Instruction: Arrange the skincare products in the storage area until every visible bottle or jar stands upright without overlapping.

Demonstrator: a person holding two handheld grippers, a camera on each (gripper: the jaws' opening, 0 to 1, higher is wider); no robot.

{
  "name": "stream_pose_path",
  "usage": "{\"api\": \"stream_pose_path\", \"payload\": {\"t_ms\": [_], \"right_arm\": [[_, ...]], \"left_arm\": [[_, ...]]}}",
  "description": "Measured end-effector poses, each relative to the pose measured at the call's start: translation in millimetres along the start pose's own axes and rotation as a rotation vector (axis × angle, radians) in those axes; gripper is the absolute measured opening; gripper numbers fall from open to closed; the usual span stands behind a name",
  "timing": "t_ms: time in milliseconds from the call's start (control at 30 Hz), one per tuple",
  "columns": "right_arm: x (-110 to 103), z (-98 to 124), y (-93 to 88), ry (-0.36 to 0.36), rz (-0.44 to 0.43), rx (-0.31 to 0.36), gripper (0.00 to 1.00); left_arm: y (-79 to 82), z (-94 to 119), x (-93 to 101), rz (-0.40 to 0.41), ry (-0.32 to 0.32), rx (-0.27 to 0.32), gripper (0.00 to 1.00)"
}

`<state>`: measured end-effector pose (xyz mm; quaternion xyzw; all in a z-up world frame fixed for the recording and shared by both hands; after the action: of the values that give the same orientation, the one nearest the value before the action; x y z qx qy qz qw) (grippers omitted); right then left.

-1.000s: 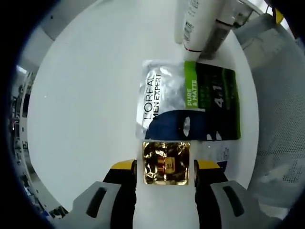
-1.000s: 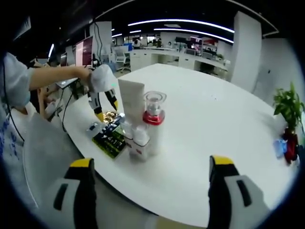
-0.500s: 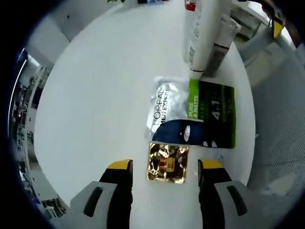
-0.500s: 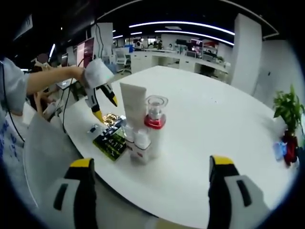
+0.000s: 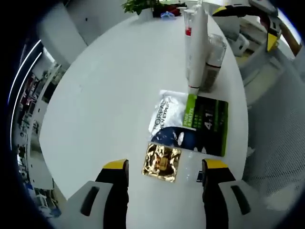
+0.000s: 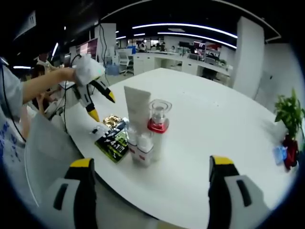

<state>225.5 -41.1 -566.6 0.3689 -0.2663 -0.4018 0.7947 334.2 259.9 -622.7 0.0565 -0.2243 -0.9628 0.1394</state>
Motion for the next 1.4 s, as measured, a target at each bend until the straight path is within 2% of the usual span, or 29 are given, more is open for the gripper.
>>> {"api": "stream_pose_path", "payload": {"t_ms": [233, 433, 567, 767, 1067, 1400], "right_arm": [[-3, 1, 0.2, 0.011, 0.002, 0.003, 1.0], [-3, 2, 1.7, 0.007, 0.019, -0.002, 1.0], [-3, 3, 2.6, 0.01, 0.023, -0.002, 1.0], [-4, 3, 2.6, 0.012, 0.027, -0.007, 1.0], [-5, 3, 3.1, 0.012, 0.034, -0.013, 1.0], [-6, 2, 4.2, 0.018, 0.037, -0.013, 1.0]], "left_arm": [[1.8, 16, 13.3, 0.009, 0.04, 0.092, 0.66], [2.3, 26, 21.3, 0.017, 0.065, 0.136, 0.73], [0.1, 33, 26.2, 0.053, 0.081, 0.169, 0.76], [0.2, 39, 47.1, 0.093, 0.097, 0.215, 0.8], [-11.6, 51, 53.3, 0.159, 0.137, 0.297, 0.86], [-22.7, 60, 63.6, 0.212, 0.167, 0.362, 0.92]]}}
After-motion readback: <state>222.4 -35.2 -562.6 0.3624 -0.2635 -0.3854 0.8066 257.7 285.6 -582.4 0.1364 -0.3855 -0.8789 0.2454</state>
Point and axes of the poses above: the point that each gripper's makers call its tool centre point, and the gripper's own axes: z roughly backward along the fingers, x roughly to its right, y roughly out of its top, the point moved 8 cm from there along z, roughly backward along the fingers, and after that the axes turned 6 degrees about -y, right-handed, at the moved point
